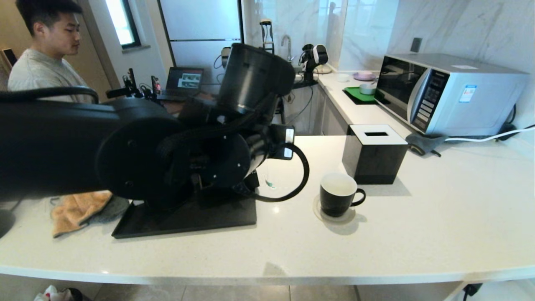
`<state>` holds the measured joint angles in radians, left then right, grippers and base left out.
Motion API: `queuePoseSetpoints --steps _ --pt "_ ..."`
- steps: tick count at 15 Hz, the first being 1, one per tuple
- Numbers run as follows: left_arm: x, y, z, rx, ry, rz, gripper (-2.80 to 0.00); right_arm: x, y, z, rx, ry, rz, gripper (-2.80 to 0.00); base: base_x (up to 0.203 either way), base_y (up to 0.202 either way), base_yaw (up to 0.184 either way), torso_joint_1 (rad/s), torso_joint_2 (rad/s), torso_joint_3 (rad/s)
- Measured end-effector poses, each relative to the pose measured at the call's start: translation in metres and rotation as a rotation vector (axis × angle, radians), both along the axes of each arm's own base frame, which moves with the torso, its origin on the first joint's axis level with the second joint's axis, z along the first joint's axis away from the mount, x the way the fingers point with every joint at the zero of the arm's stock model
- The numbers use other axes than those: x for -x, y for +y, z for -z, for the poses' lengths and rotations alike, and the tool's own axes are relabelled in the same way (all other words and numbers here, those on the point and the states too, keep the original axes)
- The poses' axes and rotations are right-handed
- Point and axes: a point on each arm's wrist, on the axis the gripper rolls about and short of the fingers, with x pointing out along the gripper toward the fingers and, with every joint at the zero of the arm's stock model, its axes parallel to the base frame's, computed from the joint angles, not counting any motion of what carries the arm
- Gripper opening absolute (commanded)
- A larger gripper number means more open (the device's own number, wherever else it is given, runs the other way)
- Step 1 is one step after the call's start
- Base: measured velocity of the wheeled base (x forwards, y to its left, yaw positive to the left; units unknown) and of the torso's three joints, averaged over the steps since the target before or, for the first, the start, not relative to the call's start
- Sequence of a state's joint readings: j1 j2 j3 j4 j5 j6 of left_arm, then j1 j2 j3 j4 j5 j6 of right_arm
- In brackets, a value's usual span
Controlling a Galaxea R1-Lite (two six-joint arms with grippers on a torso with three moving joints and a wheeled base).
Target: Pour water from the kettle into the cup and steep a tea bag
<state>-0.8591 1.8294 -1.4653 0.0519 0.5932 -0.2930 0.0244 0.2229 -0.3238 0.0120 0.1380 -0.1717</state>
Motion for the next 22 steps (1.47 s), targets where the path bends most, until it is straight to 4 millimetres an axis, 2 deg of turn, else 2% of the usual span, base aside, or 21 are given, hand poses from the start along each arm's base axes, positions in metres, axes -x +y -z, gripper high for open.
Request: queuePoseSetpoints --steps 3,6,10,14,15,16,22 --pt "0.0 0.0 0.0 -0.002 0.0 -0.001 -2.8 -0.026 0.001 -0.03 0.001 -0.017 -0.027 -2.8 0.0 0.0 0.0 0.0 0.0 0.0" --pt "0.0 0.0 0.0 -0.002 0.0 0.0 -2.8 -0.058 0.004 -0.046 0.012 -0.002 -0.095 -2.8 0.0 0.0 0.0 0.0 0.0 0.0" --pt "-0.001 -0.001 0.0 -0.004 -0.001 0.003 -2.8 -0.1 0.009 -0.051 0.051 0.052 -0.237 -2.8 0.0 0.0 0.0 0.0 0.0 0.0" --pt "-0.003 -0.004 -0.002 -0.002 -0.011 0.006 -2.8 -0.146 0.017 -0.045 0.064 0.106 -0.38 -2.8 0.0 0.0 0.0 0.0 0.0 0.0" --pt "-0.004 -0.005 -0.003 0.0 -0.012 0.007 -2.8 -0.156 0.022 -0.041 0.066 0.12 -0.42 -0.85 0.0 0.0 0.0 0.0 0.0 0.0" --pt "-0.005 -0.006 -0.003 0.003 -0.013 0.007 -2.8 -0.166 0.028 -0.038 0.069 0.134 -0.458 0.0 0.0 0.0 0.0 0.0 0.0 0.0" --pt "-0.014 -0.016 -0.004 0.015 -0.025 0.004 -2.8 -0.219 0.061 -0.018 0.071 0.121 -0.583 0.0 0.0 0.0 0.0 0.0 0.0 0.0"
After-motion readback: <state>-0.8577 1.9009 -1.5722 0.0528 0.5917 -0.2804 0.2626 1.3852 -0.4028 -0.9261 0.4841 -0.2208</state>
